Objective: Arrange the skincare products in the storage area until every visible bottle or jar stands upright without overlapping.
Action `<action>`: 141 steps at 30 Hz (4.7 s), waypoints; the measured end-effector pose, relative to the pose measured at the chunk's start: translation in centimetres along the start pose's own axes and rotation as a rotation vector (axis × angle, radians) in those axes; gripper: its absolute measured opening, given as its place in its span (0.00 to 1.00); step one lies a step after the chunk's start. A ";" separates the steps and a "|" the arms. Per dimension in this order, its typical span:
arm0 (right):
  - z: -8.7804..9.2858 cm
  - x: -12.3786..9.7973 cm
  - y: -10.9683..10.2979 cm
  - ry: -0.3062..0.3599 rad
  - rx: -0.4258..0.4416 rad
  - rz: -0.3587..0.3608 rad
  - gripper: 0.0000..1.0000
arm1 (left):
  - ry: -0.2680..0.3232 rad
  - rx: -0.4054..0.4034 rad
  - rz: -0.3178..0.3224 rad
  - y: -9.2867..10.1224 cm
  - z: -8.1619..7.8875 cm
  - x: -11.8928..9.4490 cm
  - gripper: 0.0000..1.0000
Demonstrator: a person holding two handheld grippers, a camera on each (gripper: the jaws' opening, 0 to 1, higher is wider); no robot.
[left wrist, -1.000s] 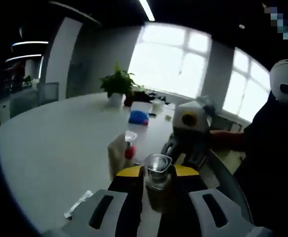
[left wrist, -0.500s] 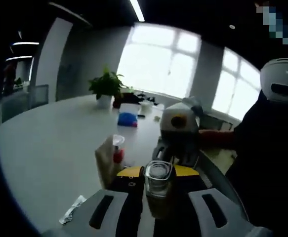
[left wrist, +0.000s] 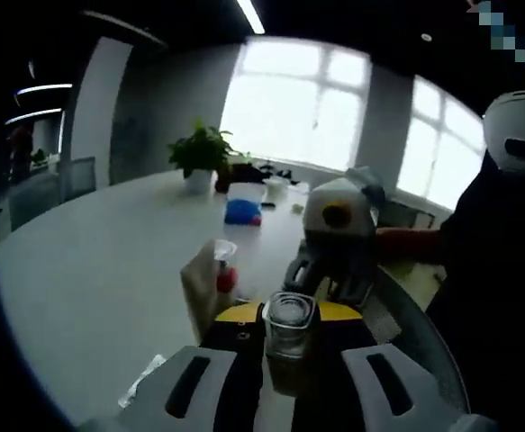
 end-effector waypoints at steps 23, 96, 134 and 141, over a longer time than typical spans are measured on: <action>1.3 -2.8 1.1 -0.035 0.055 0.196 0.20 | -0.006 0.037 -0.145 -2.1 2.6 1.9 0.16; 3.1 -4.9 3.7 -0.098 0.071 0.325 0.23 | -0.227 0.054 -0.236 -2.9 10.0 4.3 0.27; 5.5 -4.2 7.8 -0.230 0.124 0.360 0.20 | -0.326 -0.054 -0.288 -3.7 11.3 6.2 0.06; 5.6 -3.7 8.3 -0.238 0.151 0.369 0.18 | -0.319 -0.069 -0.300 -3.7 11.3 6.8 0.05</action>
Point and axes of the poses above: the point that each gripper's makers call its tool centre point, and the gripper's own axes: x roughly forward along the fingers, y roughly to its right, z roughly out of its underside, the point moved 6 cm from there along -x, roughly backward along the fingers, and after that the axes turned 6 degrees about x, right-handed, at the moved point
